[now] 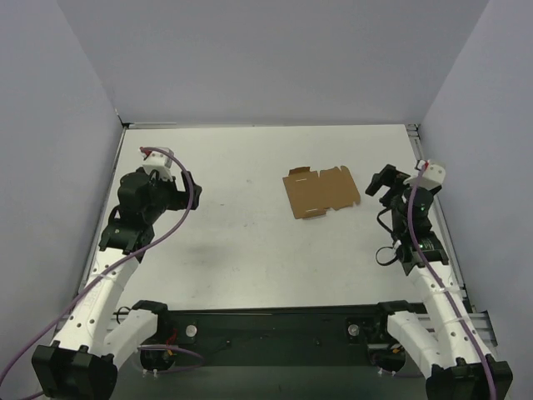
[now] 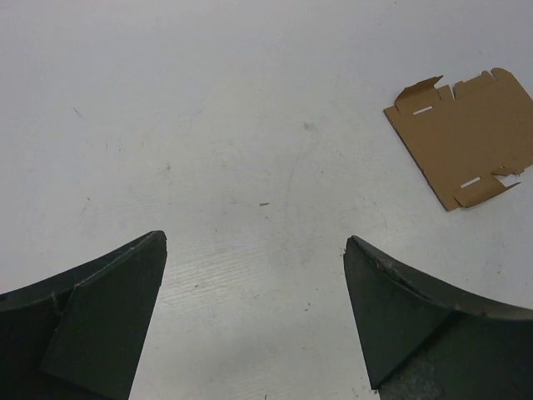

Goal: Fold the paper box

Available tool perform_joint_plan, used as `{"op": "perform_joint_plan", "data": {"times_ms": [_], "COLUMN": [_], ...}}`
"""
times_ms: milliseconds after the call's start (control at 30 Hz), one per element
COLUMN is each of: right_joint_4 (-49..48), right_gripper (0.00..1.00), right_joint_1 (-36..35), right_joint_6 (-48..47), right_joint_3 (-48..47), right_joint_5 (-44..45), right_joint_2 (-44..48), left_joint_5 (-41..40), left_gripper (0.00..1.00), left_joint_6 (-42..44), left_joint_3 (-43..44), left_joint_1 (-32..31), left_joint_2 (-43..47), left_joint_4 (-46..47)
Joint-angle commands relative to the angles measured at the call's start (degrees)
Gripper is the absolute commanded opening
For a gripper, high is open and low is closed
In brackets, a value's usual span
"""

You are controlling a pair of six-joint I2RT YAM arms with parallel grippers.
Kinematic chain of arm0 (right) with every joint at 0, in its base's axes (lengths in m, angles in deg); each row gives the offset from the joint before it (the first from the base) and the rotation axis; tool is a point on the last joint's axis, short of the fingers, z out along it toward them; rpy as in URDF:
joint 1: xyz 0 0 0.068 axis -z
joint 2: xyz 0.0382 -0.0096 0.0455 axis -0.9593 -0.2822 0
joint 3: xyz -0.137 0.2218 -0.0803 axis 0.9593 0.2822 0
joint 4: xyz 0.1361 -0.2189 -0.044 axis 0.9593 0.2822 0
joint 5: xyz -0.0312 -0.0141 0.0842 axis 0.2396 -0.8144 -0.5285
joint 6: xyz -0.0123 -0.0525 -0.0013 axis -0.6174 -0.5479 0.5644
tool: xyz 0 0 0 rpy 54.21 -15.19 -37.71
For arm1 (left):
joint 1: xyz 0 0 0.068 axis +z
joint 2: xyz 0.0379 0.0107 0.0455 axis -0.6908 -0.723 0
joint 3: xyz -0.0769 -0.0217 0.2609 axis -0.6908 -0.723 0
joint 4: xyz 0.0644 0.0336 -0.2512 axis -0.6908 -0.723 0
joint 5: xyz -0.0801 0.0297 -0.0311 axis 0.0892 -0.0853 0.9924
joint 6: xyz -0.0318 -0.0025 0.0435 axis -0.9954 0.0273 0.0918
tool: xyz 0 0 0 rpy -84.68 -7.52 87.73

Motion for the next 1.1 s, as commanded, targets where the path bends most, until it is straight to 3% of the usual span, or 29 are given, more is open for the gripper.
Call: {"op": "perform_joint_plan", "data": {"times_ms": [0, 100, 233, 467, 533, 700, 1067], "right_joint_4": [19.32, 26.17, 38.21, 37.44, 34.99, 35.14, 36.39], "right_gripper": [0.91, 0.91, 0.91, 0.88, 0.87, 0.86, 0.79], "right_joint_1": [-5.42, -12.02, -16.51, -22.93, -24.07, -28.99, -29.61], "right_joint_6": [-3.03, -5.76, -1.12, 6.01, 2.7, -19.15, -37.48], "right_joint_3": [-7.61, -13.76, -23.34, -27.48, -28.02, -29.76, -34.34], "right_joint_5": [-2.23, -1.07, -2.12, -2.12, -4.66, -8.36, -1.87], "right_joint_2": [-6.95, -13.71, -23.13, -34.65, -37.64, -45.19, -55.48], "left_joint_5": [0.18, -0.43, -4.48, -0.35, 1.31, 5.79, 6.59], "left_gripper": [0.97, 0.97, 0.97, 0.97, 0.97, 0.97, 0.97], "left_joint_6": [-2.23, -2.41, -3.46, -1.88, -1.44, -0.56, -0.12], "left_joint_3": [1.7, 1.7, 1.17, 0.2, 0.12, -0.33, -0.24], "left_joint_1": [0.18, 0.18, 0.26, 0.35, 0.27, 0.27, 0.27], "left_joint_2": [-0.33, -0.07, 0.28, 0.72, 0.72, 0.46, -0.16], "left_joint_4": [1.95, 1.69, 1.07, 1.51, 2.04, 3.27, 3.01]}}
